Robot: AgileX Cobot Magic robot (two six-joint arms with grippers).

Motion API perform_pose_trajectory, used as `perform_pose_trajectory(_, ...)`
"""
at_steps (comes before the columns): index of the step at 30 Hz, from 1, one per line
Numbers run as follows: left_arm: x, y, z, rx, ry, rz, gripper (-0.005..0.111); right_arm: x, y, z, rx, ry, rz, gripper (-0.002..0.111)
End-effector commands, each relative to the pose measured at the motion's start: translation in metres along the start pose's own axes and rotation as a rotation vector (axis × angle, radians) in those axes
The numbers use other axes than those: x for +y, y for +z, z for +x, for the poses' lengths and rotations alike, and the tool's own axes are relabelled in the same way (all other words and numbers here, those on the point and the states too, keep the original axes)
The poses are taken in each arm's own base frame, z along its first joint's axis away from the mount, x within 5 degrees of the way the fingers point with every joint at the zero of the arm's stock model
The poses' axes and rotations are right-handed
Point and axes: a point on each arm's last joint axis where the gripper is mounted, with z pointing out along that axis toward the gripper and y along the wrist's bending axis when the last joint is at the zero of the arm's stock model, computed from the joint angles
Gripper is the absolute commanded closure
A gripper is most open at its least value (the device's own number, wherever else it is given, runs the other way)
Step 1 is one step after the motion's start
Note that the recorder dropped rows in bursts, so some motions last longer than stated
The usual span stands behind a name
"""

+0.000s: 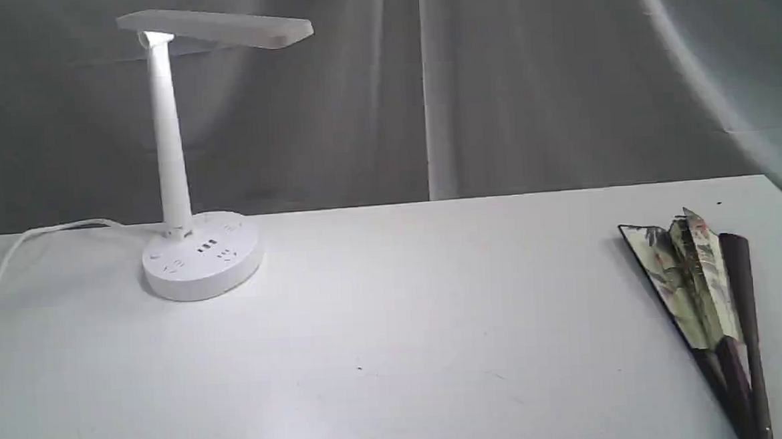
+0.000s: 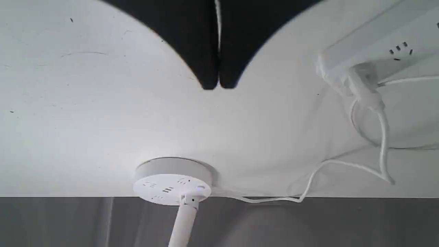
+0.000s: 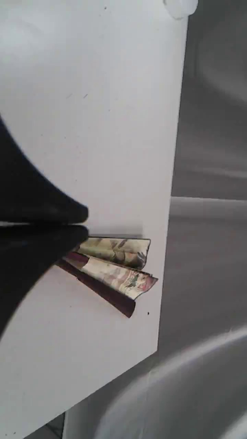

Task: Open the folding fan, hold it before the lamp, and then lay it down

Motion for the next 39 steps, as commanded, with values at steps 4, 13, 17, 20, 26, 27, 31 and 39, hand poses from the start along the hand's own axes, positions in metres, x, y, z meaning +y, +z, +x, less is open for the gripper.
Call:
perform_pose_trajectory(4,0.000,0.000,0.000,-0.013,-0.005,-0.001,0.107,0.000,0.000,-0.004,-0.053,0.073,0.001,0.108)
perform_pose_trajectory(13,0.000,0.000,0.000,-0.013,-0.005,-0.001,0.107,0.001,-0.001,-0.010,-0.119,0.273,-0.023,0.108)
perform_pose_trajectory(17,0.000,0.000,0.000,-0.013,-0.005,-0.001,0.107,0.000,-0.001,-0.011,-0.133,0.273,-0.018,0.108)
perform_pose_trajectory(20,0.000,0.000,0.000,-0.013,-0.005,-0.001,0.107,-0.002,-0.002,-0.016,-0.186,0.321,-0.006,0.108)
perform_pose_trajectory(26,0.000,0.000,0.000,-0.013,-0.005,-0.001,0.107,-0.005,-0.004,-0.026,-0.256,0.395,0.002,0.108)
perform_pose_trajectory(27,0.000,0.000,0.000,-0.013,-0.005,-0.001,0.107,-0.005,-0.007,-0.032,-0.270,0.396,-0.005,0.108)
perform_pose_trajectory(31,0.000,0.000,0.000,-0.013,-0.005,-0.001,0.107,-0.005,-0.018,-0.060,-0.341,0.408,-0.031,0.108)
perform_pose_trajectory(39,0.000,0.000,0.000,-0.013,-0.005,-0.001,0.107,-0.008,-0.012,-0.088,-0.310,0.379,-0.021,0.108)
